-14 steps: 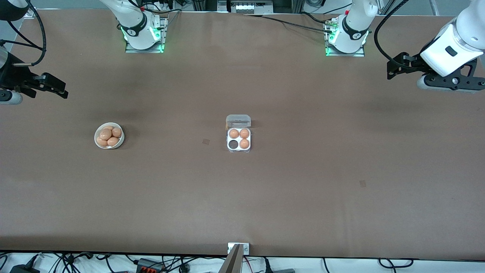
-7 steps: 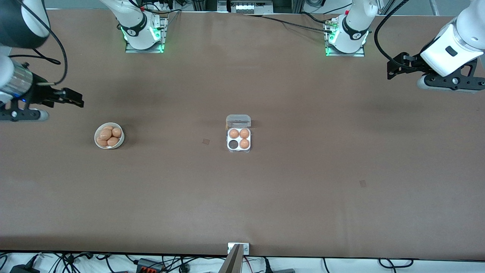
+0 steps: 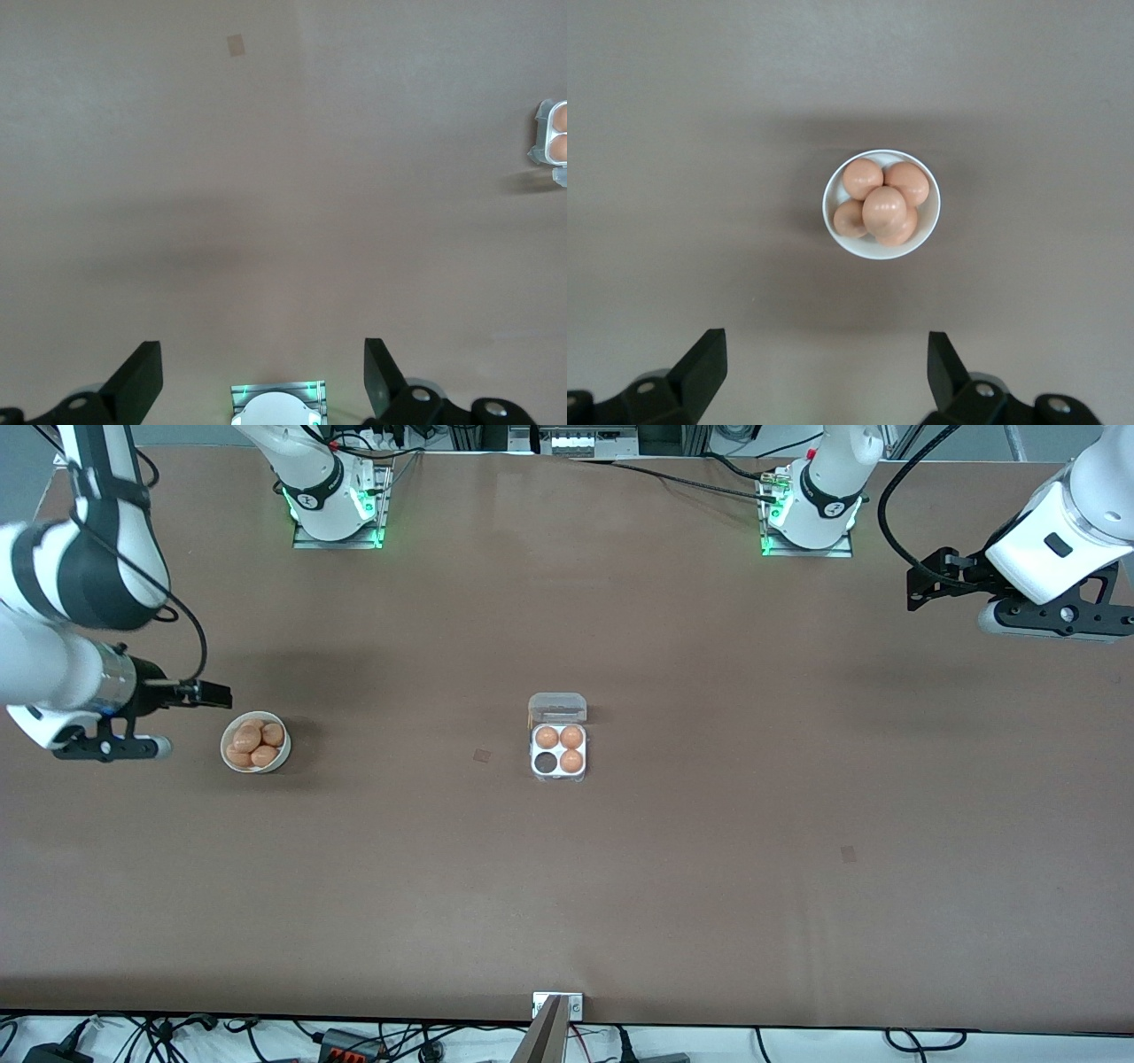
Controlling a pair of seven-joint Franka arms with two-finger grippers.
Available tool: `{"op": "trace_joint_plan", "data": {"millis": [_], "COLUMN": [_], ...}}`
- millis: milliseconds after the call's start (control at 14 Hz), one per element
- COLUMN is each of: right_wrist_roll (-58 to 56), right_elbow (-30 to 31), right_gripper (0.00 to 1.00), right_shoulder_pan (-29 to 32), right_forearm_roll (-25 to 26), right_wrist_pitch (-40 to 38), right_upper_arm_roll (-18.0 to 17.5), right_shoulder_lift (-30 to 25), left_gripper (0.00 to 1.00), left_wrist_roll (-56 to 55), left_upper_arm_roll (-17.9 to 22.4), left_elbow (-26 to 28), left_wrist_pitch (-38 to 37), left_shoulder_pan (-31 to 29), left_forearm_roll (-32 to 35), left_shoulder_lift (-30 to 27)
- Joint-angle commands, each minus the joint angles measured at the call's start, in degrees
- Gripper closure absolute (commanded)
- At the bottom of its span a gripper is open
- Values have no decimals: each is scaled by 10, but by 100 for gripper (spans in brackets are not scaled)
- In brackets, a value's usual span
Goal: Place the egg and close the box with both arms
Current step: 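Lower the right gripper into the bowl and grasp one brown egg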
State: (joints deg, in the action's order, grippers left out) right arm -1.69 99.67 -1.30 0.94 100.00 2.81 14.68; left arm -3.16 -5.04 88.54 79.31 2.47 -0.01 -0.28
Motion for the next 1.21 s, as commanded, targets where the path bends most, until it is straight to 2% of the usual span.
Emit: {"op": "trace_joint_plan", "data": {"millis": [0, 429, 1143], "right_wrist_roll": [1, -3, -4], "right_elbow": [-8, -4, 5], "right_gripper": [0, 0, 0], "right_shoulder_pan": [14, 38, 45], "right_forearm_roll": [1, -1, -1], "right_wrist_pitch": [15, 86, 98], "right_upper_arm_roll": [1, 0, 0], "right_shoulder_lift": [42, 104, 165], "left_gripper": [0, 0, 0], "left_wrist_roll": [9, 8, 8], "left_upper_arm_roll": [1, -3, -3], "left_elbow": [-20, -21, -20], "left_wrist_pitch": [-24, -25, -26], "left_shoulder_pan": [-2, -1, -1], "left_forearm_roll": [0, 0, -1], "left_shoulder_lift": [8, 8, 8]}}
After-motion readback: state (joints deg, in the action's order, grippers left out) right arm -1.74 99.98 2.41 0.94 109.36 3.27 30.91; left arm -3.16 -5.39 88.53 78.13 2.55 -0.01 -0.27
